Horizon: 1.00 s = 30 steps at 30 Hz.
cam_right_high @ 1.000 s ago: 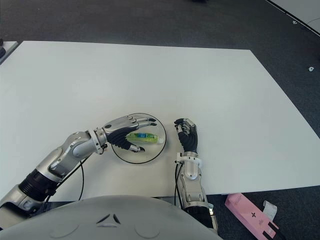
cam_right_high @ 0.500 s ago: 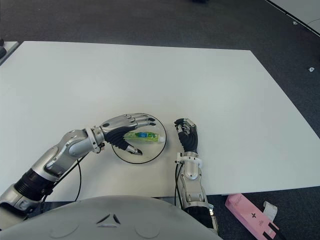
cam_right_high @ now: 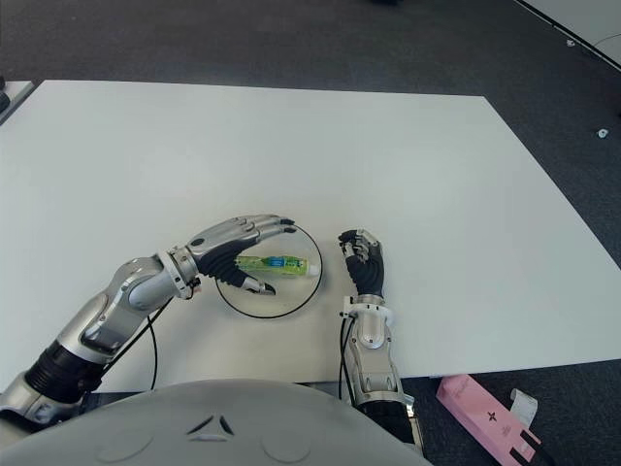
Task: Put the toothpaste on the table into the plate.
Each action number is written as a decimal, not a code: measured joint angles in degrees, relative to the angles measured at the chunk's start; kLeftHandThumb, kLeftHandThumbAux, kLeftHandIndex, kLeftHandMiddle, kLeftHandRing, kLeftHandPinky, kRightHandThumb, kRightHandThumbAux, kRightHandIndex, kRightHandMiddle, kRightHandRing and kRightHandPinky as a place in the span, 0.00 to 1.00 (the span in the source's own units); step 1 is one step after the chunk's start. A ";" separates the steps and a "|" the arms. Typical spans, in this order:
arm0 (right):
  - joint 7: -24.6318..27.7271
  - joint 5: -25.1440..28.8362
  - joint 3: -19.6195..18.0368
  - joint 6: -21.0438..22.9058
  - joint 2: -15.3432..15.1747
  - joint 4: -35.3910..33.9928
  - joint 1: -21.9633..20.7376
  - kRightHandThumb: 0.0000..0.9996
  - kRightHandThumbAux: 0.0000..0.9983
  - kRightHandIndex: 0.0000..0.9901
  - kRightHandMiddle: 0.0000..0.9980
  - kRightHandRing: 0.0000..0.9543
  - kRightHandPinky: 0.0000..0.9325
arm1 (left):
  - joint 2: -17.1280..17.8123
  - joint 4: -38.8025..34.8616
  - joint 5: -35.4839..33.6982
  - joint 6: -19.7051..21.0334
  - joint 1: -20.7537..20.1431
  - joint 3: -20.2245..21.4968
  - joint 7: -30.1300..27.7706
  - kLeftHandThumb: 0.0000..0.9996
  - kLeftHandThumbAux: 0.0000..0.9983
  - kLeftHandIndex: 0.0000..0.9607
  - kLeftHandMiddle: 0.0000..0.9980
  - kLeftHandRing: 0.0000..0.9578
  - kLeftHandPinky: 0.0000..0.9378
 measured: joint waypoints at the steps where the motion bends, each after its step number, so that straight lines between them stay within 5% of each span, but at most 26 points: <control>1: 0.00 0.00 0.00 -0.02 -0.01 0.02 0.01 0.70 0.74 0.42 0.46 0.46 0.44 | -0.92 0.08 0.75 0.88 0.89 0.43 1.81 0.00 0.65 0.00 0.00 0.00 0.04; 5: 0.02 0.03 -0.01 -0.18 -0.12 0.16 -0.02 0.70 0.74 0.42 0.46 0.46 0.46 | -4.61 0.87 2.51 3.08 4.70 1.92 9.59 0.00 0.76 0.00 0.01 0.01 0.09; 13: -0.04 0.02 -0.06 -0.31 -0.14 0.69 -0.24 0.70 0.74 0.43 0.47 0.47 0.48 | -11.73 4.44 3.03 4.45 9.71 4.92 24.63 0.00 0.97 0.17 0.24 0.25 0.29; 24: 0.12 0.55 -0.06 -1.25 -0.09 1.86 -1.11 0.70 0.74 0.42 0.46 0.46 0.45 | -21.46 4.62 -2.11 10.11 11.18 9.99 32.06 0.00 0.93 0.36 0.35 0.33 0.33; 30: -0.04 0.53 -0.01 -1.17 0.09 1.98 -1.35 0.70 0.74 0.43 0.46 0.46 0.45 | -24.63 5.11 -7.73 10.55 11.71 12.73 32.61 0.00 0.95 0.42 0.38 0.39 0.43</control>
